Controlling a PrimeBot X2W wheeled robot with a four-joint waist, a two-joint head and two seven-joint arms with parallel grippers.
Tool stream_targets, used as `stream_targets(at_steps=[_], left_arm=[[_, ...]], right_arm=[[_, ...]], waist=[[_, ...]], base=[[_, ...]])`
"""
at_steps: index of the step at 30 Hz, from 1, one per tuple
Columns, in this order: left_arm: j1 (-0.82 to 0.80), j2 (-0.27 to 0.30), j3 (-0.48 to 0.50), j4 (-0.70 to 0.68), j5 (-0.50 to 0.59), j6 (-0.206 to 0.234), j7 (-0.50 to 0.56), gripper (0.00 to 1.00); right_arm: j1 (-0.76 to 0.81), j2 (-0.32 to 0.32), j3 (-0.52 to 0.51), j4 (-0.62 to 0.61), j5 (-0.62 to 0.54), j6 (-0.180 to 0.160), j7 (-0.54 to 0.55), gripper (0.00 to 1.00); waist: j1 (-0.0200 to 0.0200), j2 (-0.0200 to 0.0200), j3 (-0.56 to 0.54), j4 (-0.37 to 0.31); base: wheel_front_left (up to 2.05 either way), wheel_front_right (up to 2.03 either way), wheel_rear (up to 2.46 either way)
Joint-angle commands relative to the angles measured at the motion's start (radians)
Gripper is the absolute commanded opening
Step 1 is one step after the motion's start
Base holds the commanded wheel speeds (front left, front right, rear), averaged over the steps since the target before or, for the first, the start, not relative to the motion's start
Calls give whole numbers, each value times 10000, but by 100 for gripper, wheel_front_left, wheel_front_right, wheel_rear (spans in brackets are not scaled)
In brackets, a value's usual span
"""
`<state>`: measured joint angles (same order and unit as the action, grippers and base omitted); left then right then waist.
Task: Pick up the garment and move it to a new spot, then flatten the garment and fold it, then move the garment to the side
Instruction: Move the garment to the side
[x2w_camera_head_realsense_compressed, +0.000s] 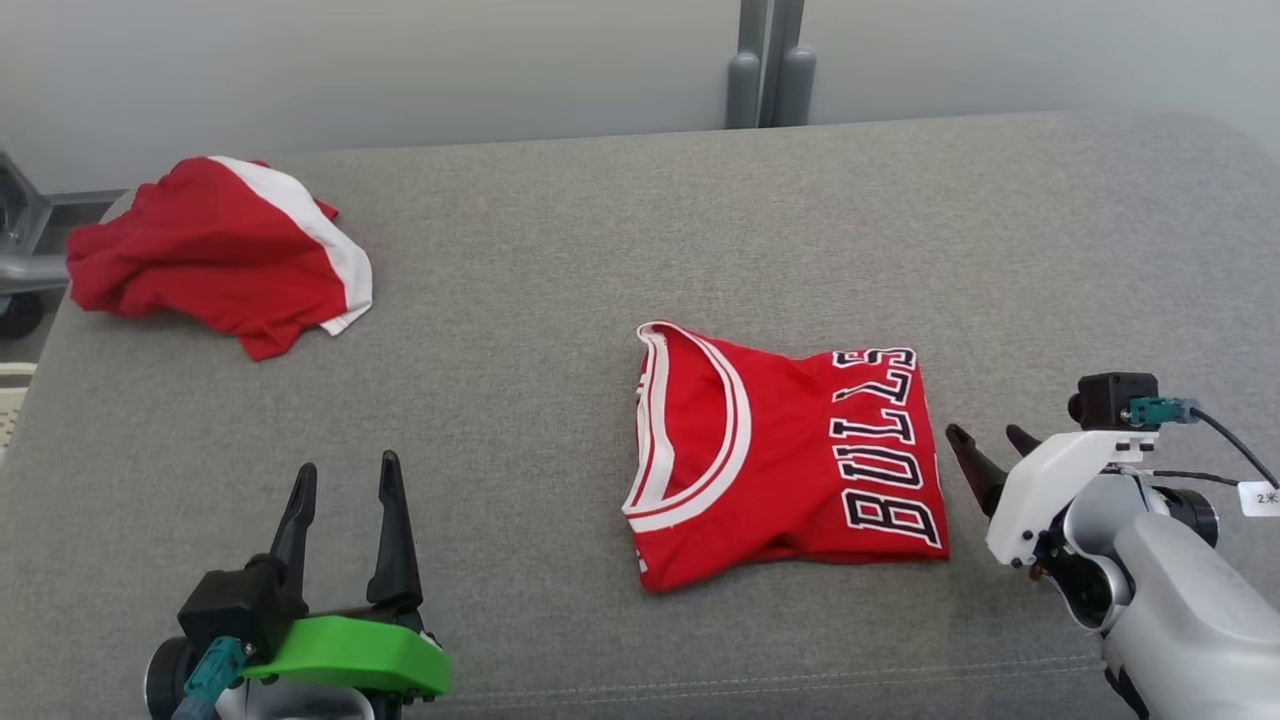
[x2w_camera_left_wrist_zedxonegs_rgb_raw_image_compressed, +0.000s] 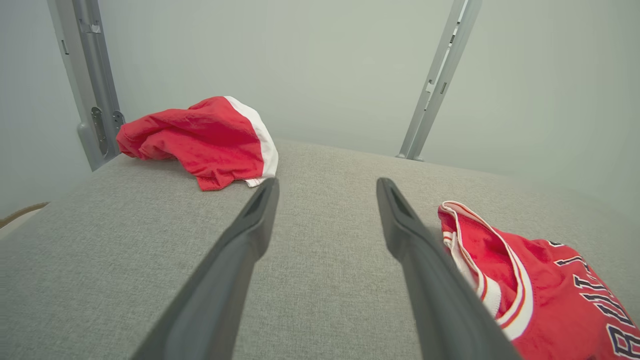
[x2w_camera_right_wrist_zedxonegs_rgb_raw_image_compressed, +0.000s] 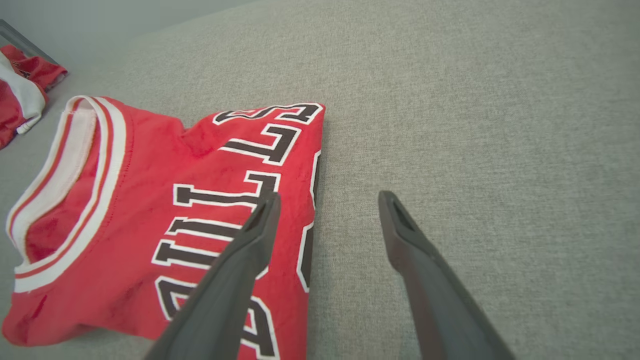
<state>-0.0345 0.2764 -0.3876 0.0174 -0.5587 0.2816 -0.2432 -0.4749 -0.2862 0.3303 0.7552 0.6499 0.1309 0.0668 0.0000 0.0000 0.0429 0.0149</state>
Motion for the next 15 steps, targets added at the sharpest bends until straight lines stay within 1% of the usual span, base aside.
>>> stream_targets(at_steps=[1,6,15], left_arm=[[-171,42,22,14,64,-25,-31,100],[-320,53,8,66,103,-65,-52,100],[-535,67,-24,144,143,-97,-66,100]], right_arm=[[-10,-105,-50,52,174,-2,241,100],[-288,-334,-95,294,698,-4,927,100],[-635,-415,237,580,1670,-2,1733,100]], waist=[[0,0,280,344],[0,0,589,805],[0,0,923,1352]], base=[[0,0,0],[0,0,0],[0,0,0]])
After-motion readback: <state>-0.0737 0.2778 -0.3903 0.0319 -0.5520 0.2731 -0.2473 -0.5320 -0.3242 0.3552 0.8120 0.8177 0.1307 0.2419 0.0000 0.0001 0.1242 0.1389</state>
